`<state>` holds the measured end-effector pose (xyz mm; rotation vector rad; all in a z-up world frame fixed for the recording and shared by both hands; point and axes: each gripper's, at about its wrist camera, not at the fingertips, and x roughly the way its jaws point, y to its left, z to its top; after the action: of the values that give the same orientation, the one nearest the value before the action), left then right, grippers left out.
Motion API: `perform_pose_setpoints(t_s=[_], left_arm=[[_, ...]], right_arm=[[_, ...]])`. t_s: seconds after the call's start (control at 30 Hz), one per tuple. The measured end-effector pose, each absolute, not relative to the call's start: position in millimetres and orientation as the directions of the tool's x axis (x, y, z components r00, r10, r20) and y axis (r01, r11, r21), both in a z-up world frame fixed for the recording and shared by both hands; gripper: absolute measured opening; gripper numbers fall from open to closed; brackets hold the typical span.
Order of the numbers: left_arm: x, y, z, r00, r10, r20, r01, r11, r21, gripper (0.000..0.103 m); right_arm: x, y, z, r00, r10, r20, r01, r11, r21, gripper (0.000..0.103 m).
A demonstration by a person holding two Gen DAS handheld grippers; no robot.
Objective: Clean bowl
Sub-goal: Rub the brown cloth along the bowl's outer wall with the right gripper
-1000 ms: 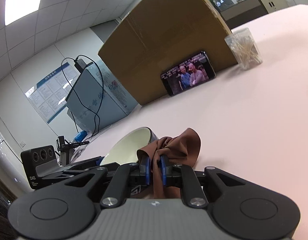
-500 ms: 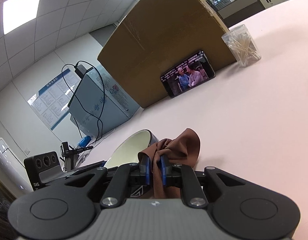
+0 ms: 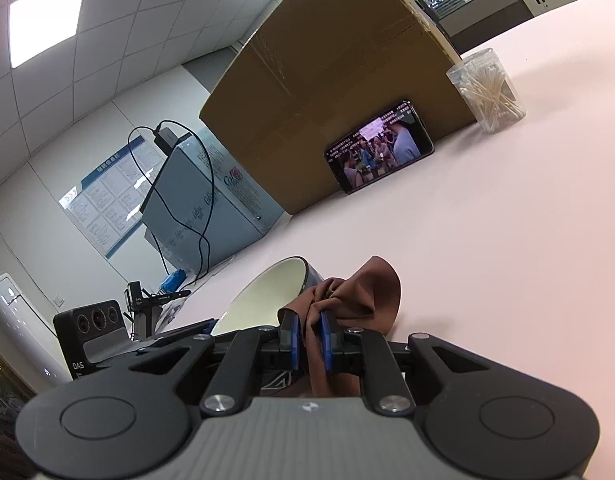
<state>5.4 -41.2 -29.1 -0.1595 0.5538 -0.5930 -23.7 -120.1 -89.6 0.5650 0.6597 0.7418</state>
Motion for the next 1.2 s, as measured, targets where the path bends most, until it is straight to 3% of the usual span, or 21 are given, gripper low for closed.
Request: perform_pose_setpoints(t_s=[0.27, 0.4, 0.63, 1.03, 1.2], left_arm=[[7.2, -41.9, -29.7, 0.689, -0.569, -0.449, 0.486, 0.822, -0.297, 0.073], [6.9, -41.8, -29.3, 0.688, -0.570, -0.449, 0.488, 0.821, -0.296, 0.073], [6.2, -41.9, -29.5, 0.687, -0.572, -0.448, 0.489, 0.820, -0.297, 0.073], [4.6, -43.6, -29.8, 0.686, -0.572, -0.449, 0.488, 0.820, -0.298, 0.073], [4.2, -43.2, -30.0, 0.685, -0.573, -0.449, 0.488, 0.819, -0.300, 0.073]], right_arm=[[-23.4, -116.4, -90.9, 0.535, 0.754, -0.381, -0.415, 0.627, 0.659, 0.014], [-31.1, -121.1, -83.9, 0.557, 0.773, -0.305, -0.460, 0.592, 0.662, 0.015], [-24.4, -118.0, -91.4, 0.554, 0.752, -0.358, -0.410, 0.620, 0.669, 0.015], [-28.0, -117.7, -88.7, 0.557, 0.755, -0.345, -0.431, 0.618, 0.657, 0.015], [-25.1, -112.3, -92.2, 0.541, 0.736, -0.407, -0.409, 0.653, 0.637, 0.015]])
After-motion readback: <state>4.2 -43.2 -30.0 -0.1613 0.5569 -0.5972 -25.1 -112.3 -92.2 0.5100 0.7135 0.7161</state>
